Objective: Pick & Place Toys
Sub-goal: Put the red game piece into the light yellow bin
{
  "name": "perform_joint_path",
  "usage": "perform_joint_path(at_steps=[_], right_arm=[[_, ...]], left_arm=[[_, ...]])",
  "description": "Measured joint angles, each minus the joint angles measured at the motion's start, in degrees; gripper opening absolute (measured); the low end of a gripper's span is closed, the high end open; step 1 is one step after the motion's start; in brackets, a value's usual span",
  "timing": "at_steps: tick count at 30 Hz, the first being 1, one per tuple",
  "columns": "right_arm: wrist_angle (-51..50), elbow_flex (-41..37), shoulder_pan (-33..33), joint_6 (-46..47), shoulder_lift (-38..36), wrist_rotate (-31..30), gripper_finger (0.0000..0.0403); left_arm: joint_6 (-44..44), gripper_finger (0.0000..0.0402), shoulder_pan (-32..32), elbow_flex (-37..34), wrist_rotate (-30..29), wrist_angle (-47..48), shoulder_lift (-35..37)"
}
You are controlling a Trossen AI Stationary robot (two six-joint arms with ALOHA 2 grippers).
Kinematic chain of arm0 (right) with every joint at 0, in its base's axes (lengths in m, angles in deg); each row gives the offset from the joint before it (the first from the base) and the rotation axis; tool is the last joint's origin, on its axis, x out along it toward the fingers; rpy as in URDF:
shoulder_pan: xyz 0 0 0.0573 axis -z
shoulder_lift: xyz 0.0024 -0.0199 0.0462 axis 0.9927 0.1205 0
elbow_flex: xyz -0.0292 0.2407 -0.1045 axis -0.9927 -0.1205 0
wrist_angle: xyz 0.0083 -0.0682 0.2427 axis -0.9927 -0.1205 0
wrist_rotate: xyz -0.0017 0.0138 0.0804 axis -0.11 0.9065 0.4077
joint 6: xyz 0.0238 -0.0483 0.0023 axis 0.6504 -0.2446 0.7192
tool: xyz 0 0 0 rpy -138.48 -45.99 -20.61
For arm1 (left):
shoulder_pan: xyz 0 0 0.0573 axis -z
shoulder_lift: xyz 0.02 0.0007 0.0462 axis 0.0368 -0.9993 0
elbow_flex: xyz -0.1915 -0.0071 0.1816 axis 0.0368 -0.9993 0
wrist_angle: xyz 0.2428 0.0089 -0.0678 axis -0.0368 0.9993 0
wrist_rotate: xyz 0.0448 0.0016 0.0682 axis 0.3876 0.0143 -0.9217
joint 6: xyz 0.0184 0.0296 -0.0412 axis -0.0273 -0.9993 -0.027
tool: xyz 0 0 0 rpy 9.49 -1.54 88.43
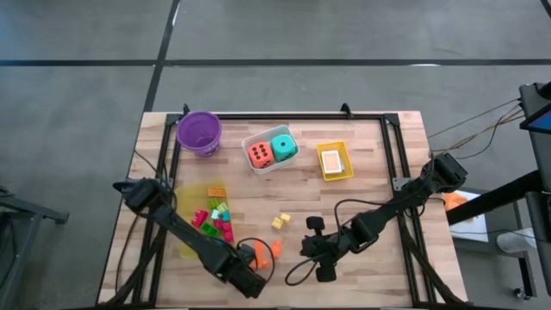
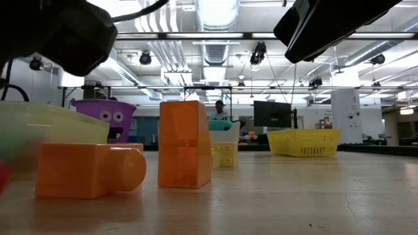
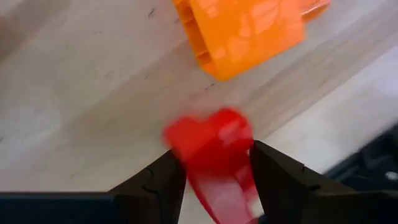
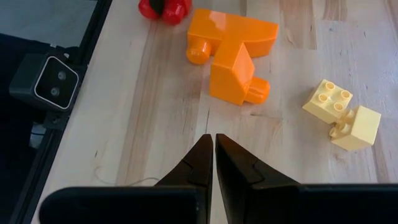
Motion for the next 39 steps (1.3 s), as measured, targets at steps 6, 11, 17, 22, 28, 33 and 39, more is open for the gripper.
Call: perform_joint_path(at_steps=[6, 11, 17, 22, 28, 33, 39], right_arm=[[-0.01, 0.0, 0.0, -0.01, 0.0, 0.0, 0.0019], [0.03, 0.0, 0.01, -0.02, 0.0, 0.0, 0.0019], [0.03, 0.0, 0.0, -0.01, 0.0, 0.0, 0.0019], [0.03, 0.0, 0.0, -0.02, 0.0, 0.0, 0.0019], [0.03, 0.0, 0.01, -0.06, 0.0, 0.04, 0.0019], [0.03, 0.0, 0.0, -0.02, 0.0, 0.21, 0.0019], [0.03, 0.0, 0.0, -0.04, 0.0, 0.22, 0.0019]], left_arm=[[-0.33, 0.0172, -0.13, 0.37, 6.95, -0.29, -2.86], [-0.52, 0.0172, -0.17, 0.37, 7.61, -0.4, -2.92], [-2.01, 0.0169, -0.17, 0.26, 7.31, -0.17, -2.92], [-2.62, 0.012, -0.15, 0.26, 7.08, -0.15, -2.85], [-5.06, 0.0033, -0.16, 0.05, 7.11, 0.72, -2.91], [-6.85, 0.001, -0.13, 0.03, 7.3, 0.9, -2.92], [-8.25, 0.0006, -0.15, 0.0, 7.34, 0.8, -2.81]])
